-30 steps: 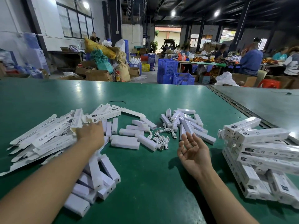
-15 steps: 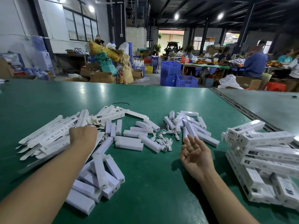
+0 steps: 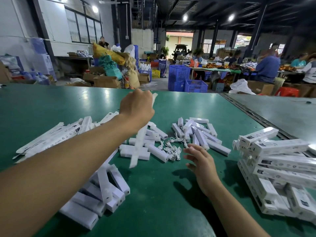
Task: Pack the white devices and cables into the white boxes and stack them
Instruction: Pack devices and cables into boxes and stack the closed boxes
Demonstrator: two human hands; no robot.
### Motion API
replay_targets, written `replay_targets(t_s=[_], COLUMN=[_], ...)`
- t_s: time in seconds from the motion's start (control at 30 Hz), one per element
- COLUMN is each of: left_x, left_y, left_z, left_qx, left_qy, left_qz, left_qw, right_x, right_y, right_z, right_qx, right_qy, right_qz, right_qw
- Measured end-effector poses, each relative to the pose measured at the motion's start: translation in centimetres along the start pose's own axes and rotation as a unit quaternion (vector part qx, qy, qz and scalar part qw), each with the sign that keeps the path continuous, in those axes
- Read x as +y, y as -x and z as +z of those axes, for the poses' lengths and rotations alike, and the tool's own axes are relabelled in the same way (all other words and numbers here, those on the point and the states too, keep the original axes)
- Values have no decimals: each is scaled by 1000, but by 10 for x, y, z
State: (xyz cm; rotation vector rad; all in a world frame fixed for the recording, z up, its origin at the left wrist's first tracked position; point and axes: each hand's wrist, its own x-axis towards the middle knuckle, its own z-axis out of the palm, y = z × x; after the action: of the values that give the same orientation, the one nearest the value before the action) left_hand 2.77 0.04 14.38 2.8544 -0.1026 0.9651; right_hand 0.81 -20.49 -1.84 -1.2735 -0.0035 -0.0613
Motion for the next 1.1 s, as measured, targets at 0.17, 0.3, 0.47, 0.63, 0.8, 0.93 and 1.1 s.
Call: replay_targets(t_s=[0.17,0.3,0.47,0.63,0.8,0.93,1.1], left_x=[20,24,28,19,13,13,18], left_y=[11,24,32,38,60,77,86], left_z=[10,26,35,47,66,80,90], left_qx=[-16,-31,-11,-68,-191,-205,-156], left_qy=[126,231,302,512,670,740,737], left_qz=[-40,-90,-137,-222,-236,-233,-244], left_qw=[991,968,943,827,677,597,610], right_x=[10,14,16,15,4,-1,-4], right_y=[17,16,15,12,18,20,19], right_z=[12,10,10,9,15,15,14], right_qx=[-99,-76,-93,-61,-140,-178,-175], right_qy=[224,368,353,319,180,114,60], right_qz=[-152,-194,-163,-131,-89,-32,10], right_qw=[958,906,917,937,970,977,983])
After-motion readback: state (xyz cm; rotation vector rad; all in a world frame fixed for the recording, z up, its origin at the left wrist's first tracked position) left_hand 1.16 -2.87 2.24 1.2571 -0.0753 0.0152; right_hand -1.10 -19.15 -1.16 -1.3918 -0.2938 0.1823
